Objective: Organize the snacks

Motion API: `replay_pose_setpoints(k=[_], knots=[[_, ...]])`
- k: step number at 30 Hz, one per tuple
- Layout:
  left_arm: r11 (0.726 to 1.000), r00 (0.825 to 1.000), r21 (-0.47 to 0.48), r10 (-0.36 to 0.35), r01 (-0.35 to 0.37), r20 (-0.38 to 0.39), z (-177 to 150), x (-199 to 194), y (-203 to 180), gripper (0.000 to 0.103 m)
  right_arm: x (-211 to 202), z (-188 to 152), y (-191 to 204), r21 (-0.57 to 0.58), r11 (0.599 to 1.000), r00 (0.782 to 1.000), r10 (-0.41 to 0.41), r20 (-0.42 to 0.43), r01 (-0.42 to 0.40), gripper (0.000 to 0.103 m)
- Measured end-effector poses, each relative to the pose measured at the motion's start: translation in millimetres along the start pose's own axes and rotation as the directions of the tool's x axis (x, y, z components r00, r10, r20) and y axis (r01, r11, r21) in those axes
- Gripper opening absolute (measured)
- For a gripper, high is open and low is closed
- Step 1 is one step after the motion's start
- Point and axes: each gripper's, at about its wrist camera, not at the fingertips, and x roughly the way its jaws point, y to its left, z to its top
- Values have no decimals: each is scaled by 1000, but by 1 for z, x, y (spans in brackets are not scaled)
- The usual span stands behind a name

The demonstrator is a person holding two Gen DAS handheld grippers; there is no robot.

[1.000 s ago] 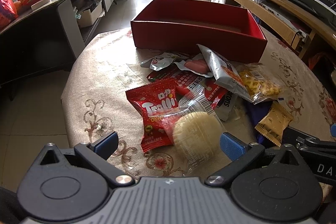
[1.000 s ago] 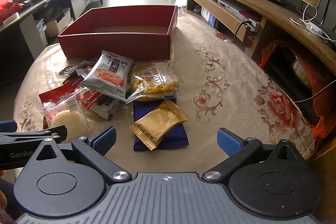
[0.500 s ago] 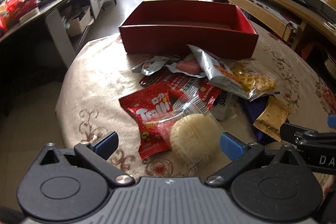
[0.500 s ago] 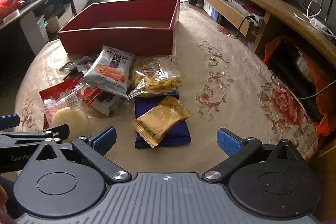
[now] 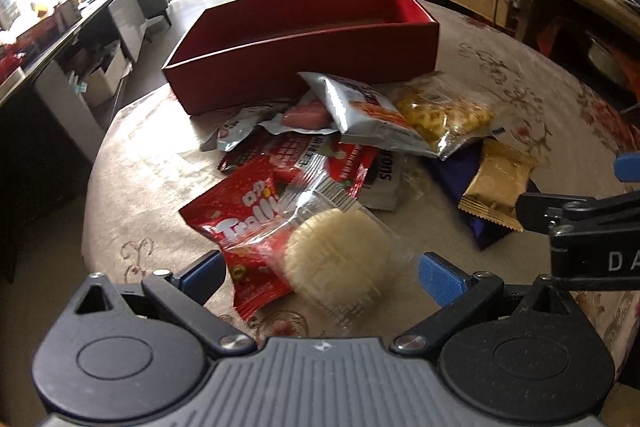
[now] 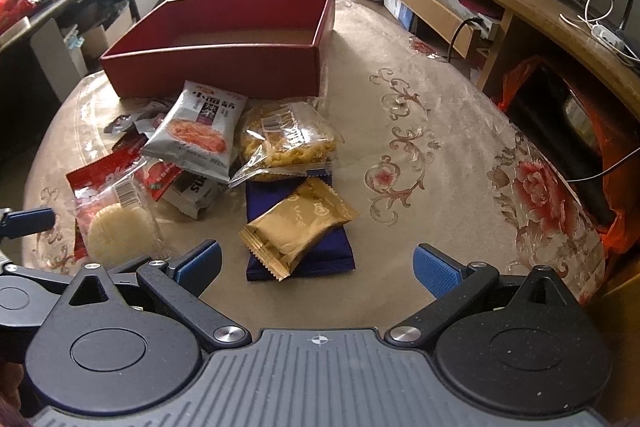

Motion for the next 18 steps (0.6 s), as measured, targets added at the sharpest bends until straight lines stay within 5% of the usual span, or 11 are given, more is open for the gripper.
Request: replay_pose_setpoints(k=[18], knots=[[998,998,56,13,-9,-58,-3,25,-6,100,6,1,-3,11,1000,1000,-5,-25,5,103]])
